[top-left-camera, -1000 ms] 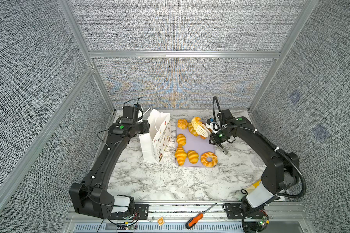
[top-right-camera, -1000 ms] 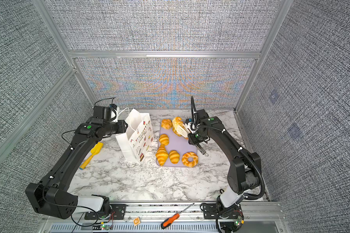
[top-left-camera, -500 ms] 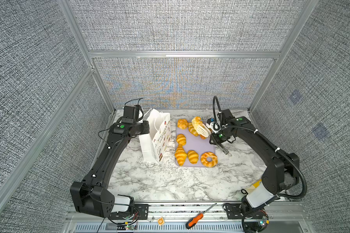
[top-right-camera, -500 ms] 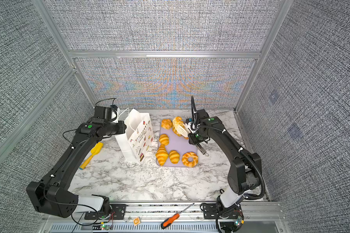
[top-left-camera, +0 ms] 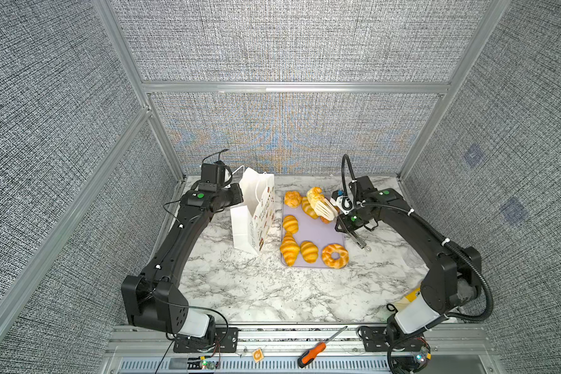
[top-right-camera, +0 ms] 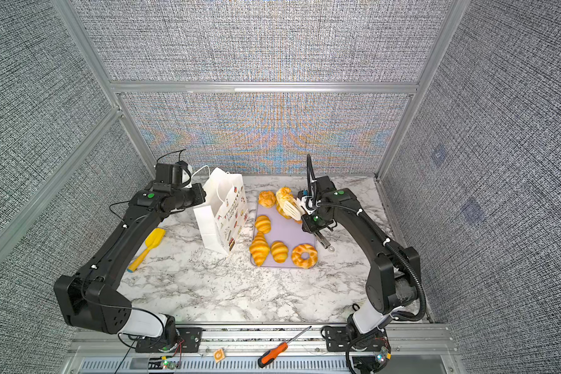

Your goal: Place the fake bread into the paper bag

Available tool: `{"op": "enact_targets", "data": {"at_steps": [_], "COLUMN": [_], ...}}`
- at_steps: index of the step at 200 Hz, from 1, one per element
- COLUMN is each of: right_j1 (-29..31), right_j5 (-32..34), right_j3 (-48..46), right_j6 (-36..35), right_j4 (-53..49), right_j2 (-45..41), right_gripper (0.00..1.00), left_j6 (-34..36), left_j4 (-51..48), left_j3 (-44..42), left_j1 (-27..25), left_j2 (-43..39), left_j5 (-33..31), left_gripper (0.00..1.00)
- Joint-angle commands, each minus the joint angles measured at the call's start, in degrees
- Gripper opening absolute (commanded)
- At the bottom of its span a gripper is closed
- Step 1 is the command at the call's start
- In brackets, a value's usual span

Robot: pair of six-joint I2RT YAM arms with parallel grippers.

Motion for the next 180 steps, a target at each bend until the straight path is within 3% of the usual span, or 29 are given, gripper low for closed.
{"op": "enact_targets", "data": {"at_steps": [1, 110, 180], "right_j1": [0.06, -0.08, -0.09], "right_j5": [-0.84, -2.36, -2.21], "right_j3": [-0.43, -1.44, -1.8], "right_j6": [-0.74, -1.14, -1.06], "right_j4": [2.0, 3.98, 3.9], "right_j2": [-0.64, -1.09, -0.92], "right_gripper": [0.28, 0.28, 0.28], "left_j6": [-3.67, -14.55, -14.71], "left_j4": [3.46, 13.26, 12.84], "left_j3": [0.71, -1.2, -2.76], "left_j1": [0.27, 0.15, -0.8], "left_j2": [0.47, 1.4, 2.42], "left_j5": [0.23, 2.02, 2.23], "left_gripper": [0.13, 0.1, 0.14]}}
